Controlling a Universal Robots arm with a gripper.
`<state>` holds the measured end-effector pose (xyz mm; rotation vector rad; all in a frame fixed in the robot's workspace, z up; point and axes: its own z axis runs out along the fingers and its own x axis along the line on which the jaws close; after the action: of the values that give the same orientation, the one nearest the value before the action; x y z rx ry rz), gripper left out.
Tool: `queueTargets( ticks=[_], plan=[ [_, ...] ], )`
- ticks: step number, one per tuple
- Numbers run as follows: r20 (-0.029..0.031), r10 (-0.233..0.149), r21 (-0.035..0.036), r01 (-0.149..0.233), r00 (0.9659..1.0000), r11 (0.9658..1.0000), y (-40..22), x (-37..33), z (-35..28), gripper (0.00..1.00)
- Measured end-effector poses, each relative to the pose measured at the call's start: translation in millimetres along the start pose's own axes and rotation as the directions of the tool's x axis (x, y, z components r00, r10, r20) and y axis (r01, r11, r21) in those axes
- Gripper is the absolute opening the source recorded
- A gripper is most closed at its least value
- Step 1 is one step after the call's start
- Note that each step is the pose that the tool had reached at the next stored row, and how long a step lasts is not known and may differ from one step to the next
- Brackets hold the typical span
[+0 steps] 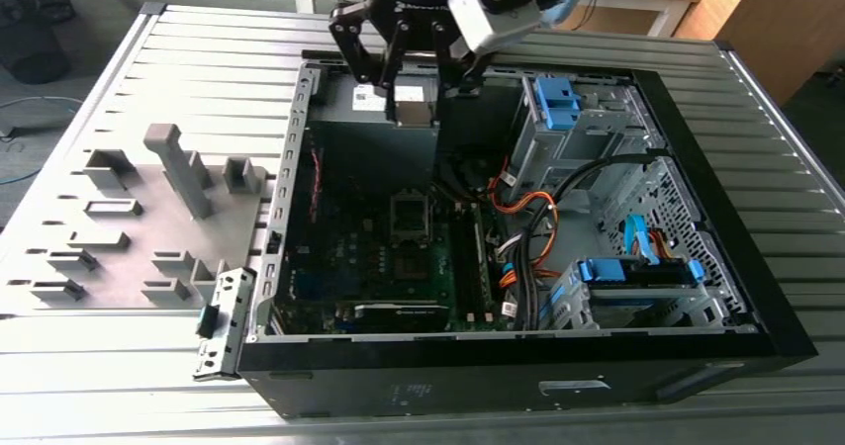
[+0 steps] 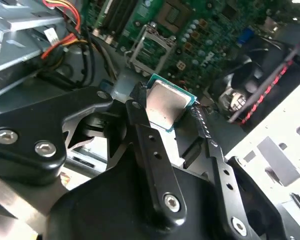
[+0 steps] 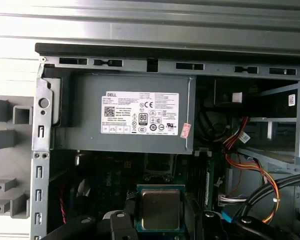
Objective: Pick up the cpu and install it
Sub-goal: 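Pick up the cpu and move it towards the insertion slot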
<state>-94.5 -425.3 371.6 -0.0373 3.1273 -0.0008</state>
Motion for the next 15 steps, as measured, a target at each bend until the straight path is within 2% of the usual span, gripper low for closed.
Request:
queueTargets(
  ticks=[15],
  plan=[
    [0.0001,0.0,-0.0001,0.0,1.0,1.0,-1.1,-40.2,1.2,0.47]
  ],
)
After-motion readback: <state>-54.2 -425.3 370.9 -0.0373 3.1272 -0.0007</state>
